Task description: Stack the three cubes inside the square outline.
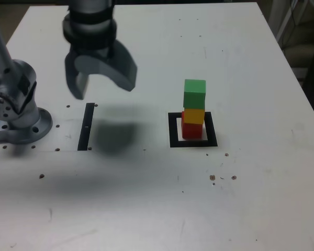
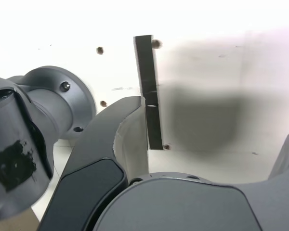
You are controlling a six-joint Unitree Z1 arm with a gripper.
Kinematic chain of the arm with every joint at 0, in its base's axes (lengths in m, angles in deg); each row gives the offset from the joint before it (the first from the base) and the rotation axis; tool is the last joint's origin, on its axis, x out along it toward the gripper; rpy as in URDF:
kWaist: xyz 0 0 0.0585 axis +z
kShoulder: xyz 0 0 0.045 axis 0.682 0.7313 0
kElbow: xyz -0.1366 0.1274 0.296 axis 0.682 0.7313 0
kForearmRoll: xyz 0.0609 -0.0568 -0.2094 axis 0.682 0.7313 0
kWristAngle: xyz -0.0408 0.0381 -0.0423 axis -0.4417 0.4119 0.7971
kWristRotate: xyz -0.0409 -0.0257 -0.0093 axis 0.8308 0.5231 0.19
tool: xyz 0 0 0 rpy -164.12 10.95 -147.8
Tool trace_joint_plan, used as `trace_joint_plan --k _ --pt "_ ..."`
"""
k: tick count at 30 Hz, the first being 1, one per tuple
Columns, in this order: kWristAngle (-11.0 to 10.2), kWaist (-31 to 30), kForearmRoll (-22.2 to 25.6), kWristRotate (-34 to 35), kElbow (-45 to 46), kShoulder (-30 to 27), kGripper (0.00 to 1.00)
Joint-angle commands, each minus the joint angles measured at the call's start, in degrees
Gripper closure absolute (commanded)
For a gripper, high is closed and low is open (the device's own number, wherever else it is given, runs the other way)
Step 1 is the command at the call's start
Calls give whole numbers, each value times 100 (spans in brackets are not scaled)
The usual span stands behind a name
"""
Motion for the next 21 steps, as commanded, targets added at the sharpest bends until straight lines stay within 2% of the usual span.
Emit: trace_joint_plan --k 1,12,21 --pt "30 6 -121 68 196 -124 0" --pt "228 6 -884 179 1222 -261 0" --pt "313 8 -1319 184 1608 -217 0"
